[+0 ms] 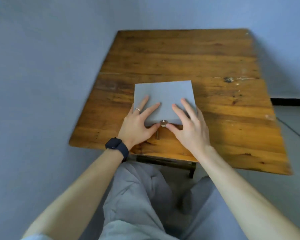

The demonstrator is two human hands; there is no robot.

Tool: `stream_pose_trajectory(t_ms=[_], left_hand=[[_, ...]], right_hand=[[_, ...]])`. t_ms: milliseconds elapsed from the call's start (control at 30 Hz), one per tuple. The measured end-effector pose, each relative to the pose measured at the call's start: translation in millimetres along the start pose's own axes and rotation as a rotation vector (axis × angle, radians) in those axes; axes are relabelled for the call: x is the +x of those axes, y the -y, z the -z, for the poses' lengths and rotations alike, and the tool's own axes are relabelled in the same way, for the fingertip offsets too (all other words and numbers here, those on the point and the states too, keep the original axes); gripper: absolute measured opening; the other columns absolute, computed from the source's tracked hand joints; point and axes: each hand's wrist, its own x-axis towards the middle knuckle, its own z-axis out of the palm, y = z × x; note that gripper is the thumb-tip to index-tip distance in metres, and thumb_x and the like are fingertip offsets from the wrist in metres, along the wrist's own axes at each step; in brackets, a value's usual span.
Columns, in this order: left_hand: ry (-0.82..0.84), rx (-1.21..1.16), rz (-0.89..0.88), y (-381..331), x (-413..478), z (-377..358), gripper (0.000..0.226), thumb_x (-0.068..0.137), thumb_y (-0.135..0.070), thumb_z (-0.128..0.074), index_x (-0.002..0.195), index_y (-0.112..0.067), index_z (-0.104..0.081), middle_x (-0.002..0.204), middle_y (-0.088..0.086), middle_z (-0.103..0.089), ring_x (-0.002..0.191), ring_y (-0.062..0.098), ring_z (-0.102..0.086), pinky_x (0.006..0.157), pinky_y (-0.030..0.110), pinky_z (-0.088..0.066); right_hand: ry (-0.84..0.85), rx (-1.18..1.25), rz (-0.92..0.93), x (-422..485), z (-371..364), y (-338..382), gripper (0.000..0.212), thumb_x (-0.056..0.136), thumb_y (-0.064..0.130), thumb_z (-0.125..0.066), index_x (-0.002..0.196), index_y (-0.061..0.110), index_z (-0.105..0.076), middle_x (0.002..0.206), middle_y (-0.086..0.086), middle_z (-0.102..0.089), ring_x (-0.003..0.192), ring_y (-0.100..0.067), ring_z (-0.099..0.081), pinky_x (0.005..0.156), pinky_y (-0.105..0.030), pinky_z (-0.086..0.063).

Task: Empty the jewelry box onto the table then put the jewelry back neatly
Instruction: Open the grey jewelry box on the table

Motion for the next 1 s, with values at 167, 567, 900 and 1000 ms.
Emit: stream_pose_trajectory(t_ms=[167, 567, 900, 1000], left_hand=[[0.091, -0.041, -0.017, -14, -44, 0, 0.071, 0.093, -0.052, -0.060, 0.153, -0.051, -0.022, 0.167, -0.008, -0.008, 0.147, 0.038, -0.025, 0.113, 0.055, -0.038], [-0.003, -0.383, 0.218, -17, -72, 2, 0.076, 0.087, -0.054, -0.069, 0.151, -0.049, -0.029, 0.166, -0.001, -0.012, 0.144, 0.024, -0.034, 0.114, 0.038, -0.038], [-0.265, -0.498, 0.335, -19, -33, 54, 0.074, 0.075, -0.076, -0.066, 0.135, -0.035, -0.049, 0.123, -0.015, -0.060, 0.110, 0.005, -0.055, 0.089, 0.027, -0.050], [-0.260, -0.494, 0.336, -17, 0, 74, 0.074, 0.078, -0.082, -0.056, 0.130, -0.030, -0.054, 0.119, -0.013, -0.065, 0.110, 0.009, -0.060, 0.089, 0.032, -0.052]], right_hand=[[-0.058, 0.036, -0.043, -49, 14, 16, 0.072, 0.085, 0.074, -0.047, 0.136, 0.025, -0.059, 0.154, -0.001, -0.040, 0.134, -0.036, -0.044, 0.091, -0.049, -0.055], [-0.098, 0.317, -0.386, -83, 26, 26, 0.096, 0.079, 0.058, -0.071, 0.154, 0.027, -0.020, 0.156, -0.002, -0.032, 0.137, -0.018, -0.037, 0.096, -0.025, -0.033], [-0.093, 0.445, -0.439, -78, 22, 15, 0.086, 0.081, 0.057, -0.069, 0.151, 0.026, -0.031, 0.148, 0.006, -0.047, 0.134, -0.013, -0.045, 0.103, -0.032, -0.038], [-0.065, 0.480, -0.476, -68, 25, 10, 0.066, 0.091, 0.052, -0.058, 0.148, 0.024, -0.039, 0.143, 0.006, -0.051, 0.131, -0.014, -0.047, 0.104, -0.032, -0.041]])
